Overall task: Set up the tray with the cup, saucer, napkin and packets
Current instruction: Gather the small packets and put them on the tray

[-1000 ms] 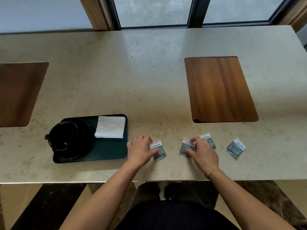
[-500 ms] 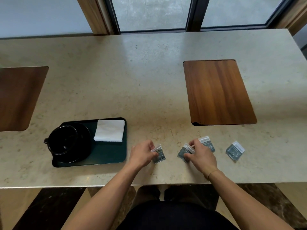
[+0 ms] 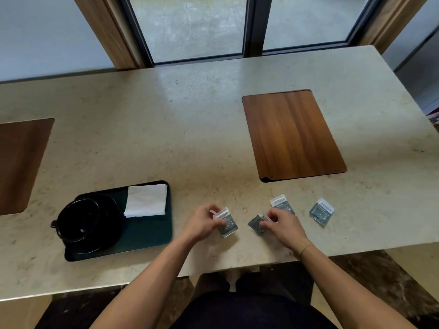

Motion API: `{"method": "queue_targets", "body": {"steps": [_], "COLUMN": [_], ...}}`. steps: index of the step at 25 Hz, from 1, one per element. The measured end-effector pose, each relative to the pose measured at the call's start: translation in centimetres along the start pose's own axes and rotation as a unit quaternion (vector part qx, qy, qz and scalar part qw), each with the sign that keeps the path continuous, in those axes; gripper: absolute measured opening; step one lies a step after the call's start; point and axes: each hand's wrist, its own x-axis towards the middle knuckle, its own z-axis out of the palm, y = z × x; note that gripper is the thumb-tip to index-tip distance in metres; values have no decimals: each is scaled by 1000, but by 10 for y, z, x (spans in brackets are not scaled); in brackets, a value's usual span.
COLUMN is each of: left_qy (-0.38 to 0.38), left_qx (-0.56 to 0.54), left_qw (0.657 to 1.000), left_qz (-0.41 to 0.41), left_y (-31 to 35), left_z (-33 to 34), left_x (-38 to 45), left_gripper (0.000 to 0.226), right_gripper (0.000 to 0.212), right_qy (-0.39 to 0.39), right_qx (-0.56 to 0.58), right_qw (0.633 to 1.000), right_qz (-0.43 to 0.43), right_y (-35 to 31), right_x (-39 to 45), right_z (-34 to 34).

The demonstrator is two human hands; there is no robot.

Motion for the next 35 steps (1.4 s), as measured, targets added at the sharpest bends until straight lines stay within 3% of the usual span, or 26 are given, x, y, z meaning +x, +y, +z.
{"method": "queue_targets", "body": {"steps": [7,13,19,24,28,35], "left_qy": [-38,-64,3,6,22,64], "left_qx": [-20,-17,-13,16,69,150], "left_qw": [999,997,999,999,996,985], "left_qz": [21,51,37,30,45,62], "left_y": [34,70,93,99,102,102], "left_z": [28,70,102,114,119,126], "left_x": [16,28,39,45,48,49], "left_gripper": [23,23,27,29,43,39], "right_gripper": [5,13,18,18,17,41], "right_qy": [26,103,127,112,117,141], "right_qx": [96,115,136,139,134,59], "right_qw": [995,986,978,979,979,982], "right_qz": [19,62,98,96,101,110], "right_y": [28,68,93,99,106,109], "right_x": [-19,-27,-15,-2,7,14], "right_z": [-31,-71,-104,-112,-116,-116]}}
